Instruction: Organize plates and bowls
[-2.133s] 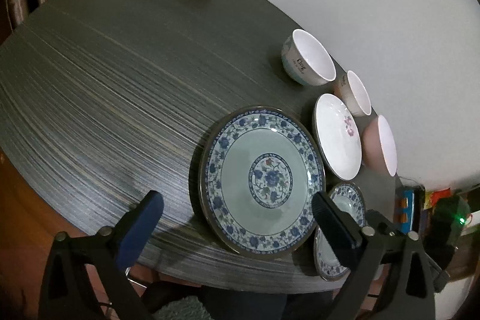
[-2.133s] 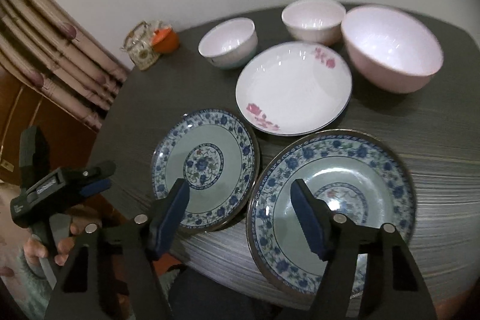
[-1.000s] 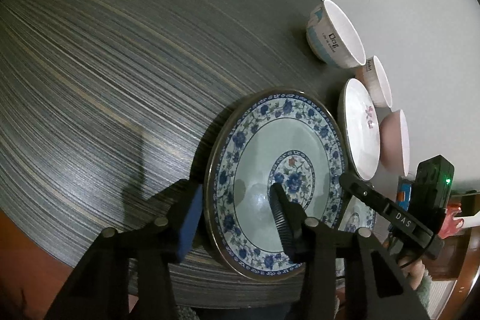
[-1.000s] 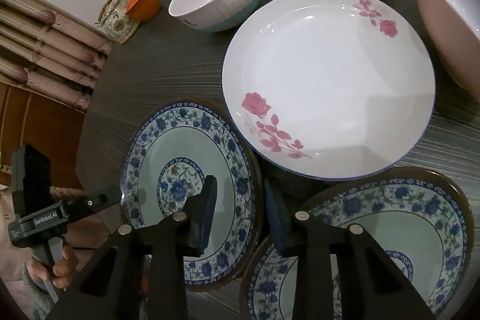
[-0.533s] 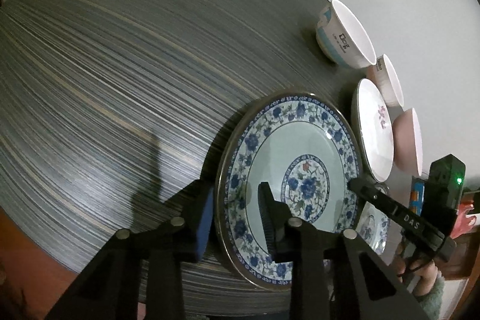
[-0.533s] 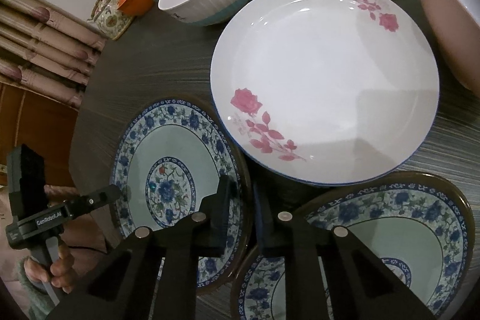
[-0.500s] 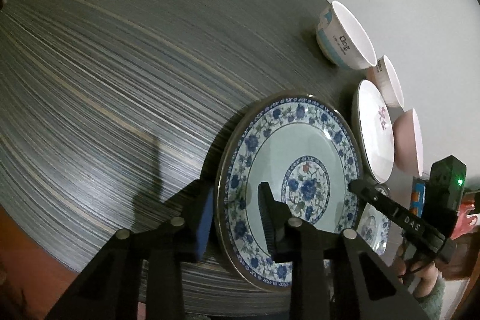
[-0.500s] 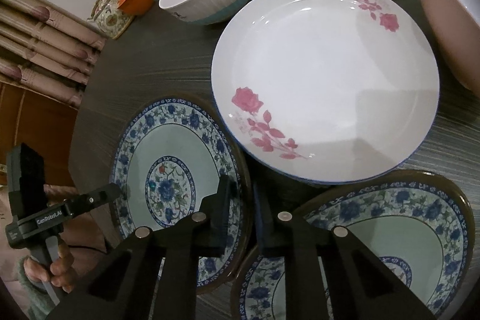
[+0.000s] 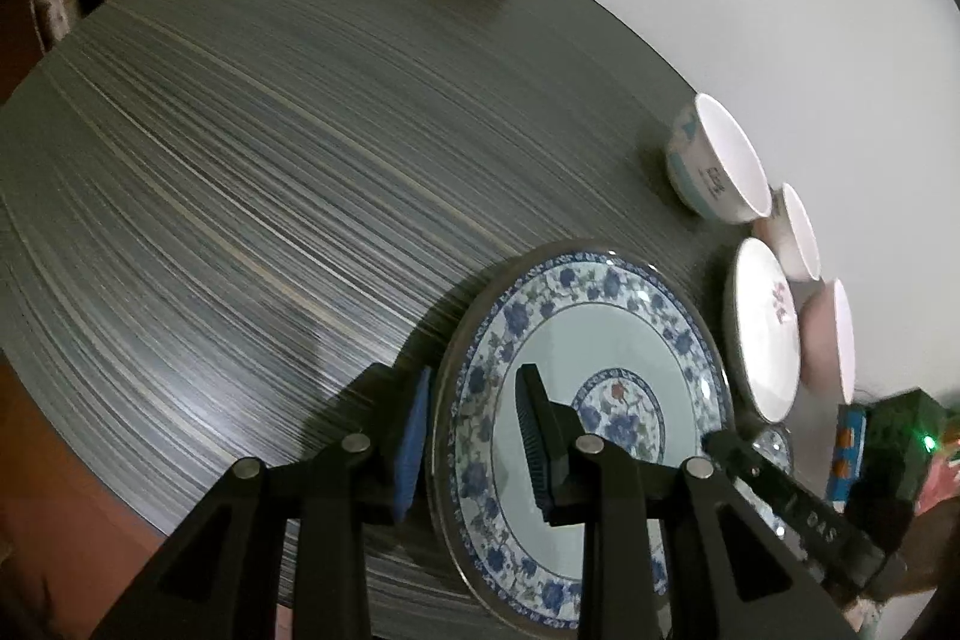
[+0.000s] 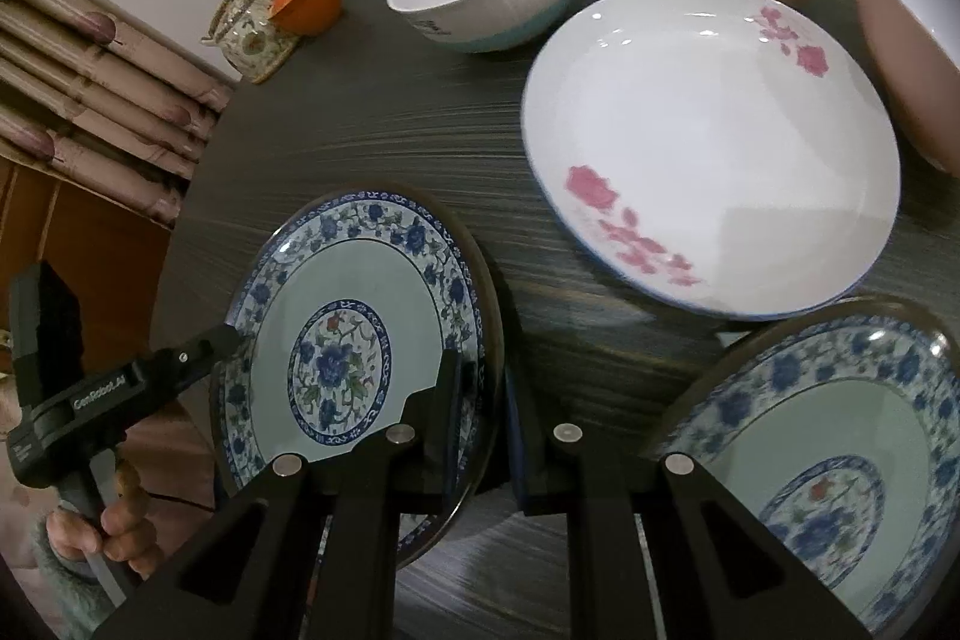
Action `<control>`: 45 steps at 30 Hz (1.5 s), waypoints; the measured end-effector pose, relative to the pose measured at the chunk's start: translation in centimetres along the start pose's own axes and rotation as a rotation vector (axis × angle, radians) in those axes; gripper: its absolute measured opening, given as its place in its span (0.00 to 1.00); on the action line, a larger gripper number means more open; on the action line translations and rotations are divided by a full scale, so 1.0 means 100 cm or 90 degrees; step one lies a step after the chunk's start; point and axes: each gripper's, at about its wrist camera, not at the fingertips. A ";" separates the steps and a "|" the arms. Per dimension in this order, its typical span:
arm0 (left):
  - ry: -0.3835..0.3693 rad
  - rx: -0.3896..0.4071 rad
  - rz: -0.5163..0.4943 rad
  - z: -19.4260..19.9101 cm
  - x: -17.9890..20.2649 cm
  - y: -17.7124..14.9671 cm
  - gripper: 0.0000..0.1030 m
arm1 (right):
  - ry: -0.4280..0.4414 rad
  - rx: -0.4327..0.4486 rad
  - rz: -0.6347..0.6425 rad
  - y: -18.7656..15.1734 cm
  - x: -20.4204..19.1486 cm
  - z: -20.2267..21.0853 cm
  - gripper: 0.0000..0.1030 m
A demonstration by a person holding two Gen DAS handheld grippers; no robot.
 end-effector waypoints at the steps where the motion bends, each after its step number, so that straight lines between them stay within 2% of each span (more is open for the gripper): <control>1: 0.006 0.003 0.003 0.000 -0.002 0.001 0.27 | 0.000 0.004 -0.002 -0.001 -0.003 -0.001 0.13; 7: 0.022 0.015 0.010 -0.003 -0.012 0.007 0.27 | -0.017 0.031 0.003 -0.008 -0.020 -0.008 0.13; 19: 0.034 0.021 0.003 -0.010 -0.017 0.012 0.27 | -0.009 0.033 -0.028 -0.022 -0.024 -0.022 0.13; 29: 0.044 0.024 0.008 -0.010 -0.018 0.013 0.27 | -0.008 0.032 -0.023 -0.023 -0.030 -0.026 0.15; 34: 0.043 0.044 -0.002 -0.003 -0.017 0.014 0.29 | -0.004 0.030 -0.029 -0.024 -0.029 -0.027 0.15; 45: 0.083 0.146 -0.067 0.029 0.008 0.007 0.30 | -0.004 0.041 -0.036 -0.027 -0.026 -0.019 0.15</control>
Point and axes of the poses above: each gripper's, at about its wrist camera, not at the fingertips, and z roughly against the way its jaws point, x to its right, y to its top, and after that the axes turned 9 degrees about z, right-handed
